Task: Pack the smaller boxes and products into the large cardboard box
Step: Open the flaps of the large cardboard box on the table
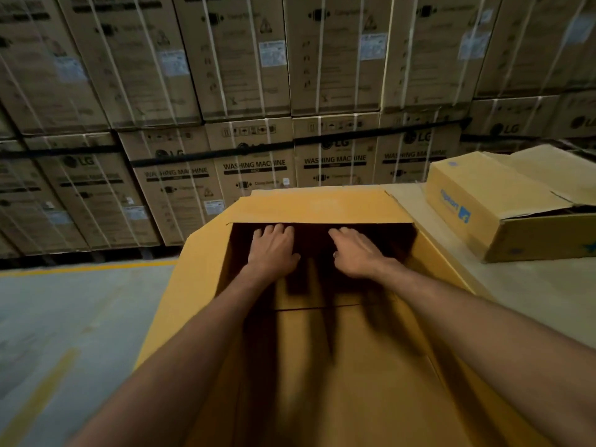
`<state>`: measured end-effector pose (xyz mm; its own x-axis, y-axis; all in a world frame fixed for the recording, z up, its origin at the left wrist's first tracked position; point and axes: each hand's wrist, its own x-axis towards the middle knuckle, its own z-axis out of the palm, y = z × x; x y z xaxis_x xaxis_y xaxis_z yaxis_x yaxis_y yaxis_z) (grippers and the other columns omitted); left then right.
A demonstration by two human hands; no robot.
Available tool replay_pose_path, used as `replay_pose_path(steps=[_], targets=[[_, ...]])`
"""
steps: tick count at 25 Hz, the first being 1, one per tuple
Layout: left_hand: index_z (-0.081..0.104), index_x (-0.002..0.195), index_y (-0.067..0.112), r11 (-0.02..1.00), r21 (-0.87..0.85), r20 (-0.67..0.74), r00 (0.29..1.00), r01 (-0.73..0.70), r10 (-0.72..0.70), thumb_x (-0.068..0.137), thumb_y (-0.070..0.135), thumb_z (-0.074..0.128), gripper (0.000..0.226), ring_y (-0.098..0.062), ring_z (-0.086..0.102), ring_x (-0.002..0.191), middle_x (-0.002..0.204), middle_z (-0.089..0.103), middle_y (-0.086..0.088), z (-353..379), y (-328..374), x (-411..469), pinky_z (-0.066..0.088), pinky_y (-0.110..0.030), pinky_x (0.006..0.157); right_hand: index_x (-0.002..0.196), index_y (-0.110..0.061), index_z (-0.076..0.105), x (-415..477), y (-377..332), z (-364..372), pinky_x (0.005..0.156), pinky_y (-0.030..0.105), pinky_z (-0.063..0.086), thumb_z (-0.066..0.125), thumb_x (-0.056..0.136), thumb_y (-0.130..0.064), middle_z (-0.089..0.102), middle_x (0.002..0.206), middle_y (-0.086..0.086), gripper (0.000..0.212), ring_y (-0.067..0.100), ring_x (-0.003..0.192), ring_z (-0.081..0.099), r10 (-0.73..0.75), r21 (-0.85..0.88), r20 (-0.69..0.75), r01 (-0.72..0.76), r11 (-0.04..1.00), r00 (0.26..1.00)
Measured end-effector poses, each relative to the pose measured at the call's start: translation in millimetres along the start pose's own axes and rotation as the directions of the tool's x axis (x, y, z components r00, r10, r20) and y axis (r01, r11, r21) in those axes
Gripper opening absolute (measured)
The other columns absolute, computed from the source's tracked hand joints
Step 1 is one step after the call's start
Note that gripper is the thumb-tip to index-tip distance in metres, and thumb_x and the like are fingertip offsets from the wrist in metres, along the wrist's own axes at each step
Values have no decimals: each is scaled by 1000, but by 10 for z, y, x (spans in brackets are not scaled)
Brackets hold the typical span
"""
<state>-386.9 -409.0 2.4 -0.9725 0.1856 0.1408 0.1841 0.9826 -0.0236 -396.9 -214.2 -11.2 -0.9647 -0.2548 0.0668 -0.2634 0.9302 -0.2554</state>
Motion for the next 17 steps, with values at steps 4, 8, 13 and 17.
replay_pose_path(steps=[4,8,13,17], targets=[[25,156,19,1000,3,-318,948,-30,29,96,45,57,73,-31,26,148,159,31,-12,39,-268,332,18,-49,123,153,-13,37,392,50,-50,111,41,39,53,95,-6,46,146,10,61,28,129,47,-25,-61,-362,3,998,932],[4,163,23,998,-55,-339,941,-43,22,97,43,57,87,-29,-3,157,170,2,-7,-40,-567,838,6,-51,125,164,-18,12,910,71,-260,125,43,18,60,94,-11,13,169,9,85,29,155,16,-53,-129,-373,5,992,926],[-3,163,26,999,-21,-119,992,36,-38,97,48,59,93,-28,-12,156,170,-13,-1,62,-885,1415,-1,-58,122,164,-20,-7,1454,114,-319,125,43,9,64,91,-16,-9,172,5,102,25,158,-7,23,-170,-217,-60,984,976],[9,162,24,998,-33,-15,999,51,-52,96,51,59,87,-31,2,156,170,4,-2,217,-1061,1634,4,-63,120,164,-18,-5,1777,257,-188,125,49,11,67,90,-16,-2,172,4,104,26,158,1,124,-123,-34,-128,984,992]])
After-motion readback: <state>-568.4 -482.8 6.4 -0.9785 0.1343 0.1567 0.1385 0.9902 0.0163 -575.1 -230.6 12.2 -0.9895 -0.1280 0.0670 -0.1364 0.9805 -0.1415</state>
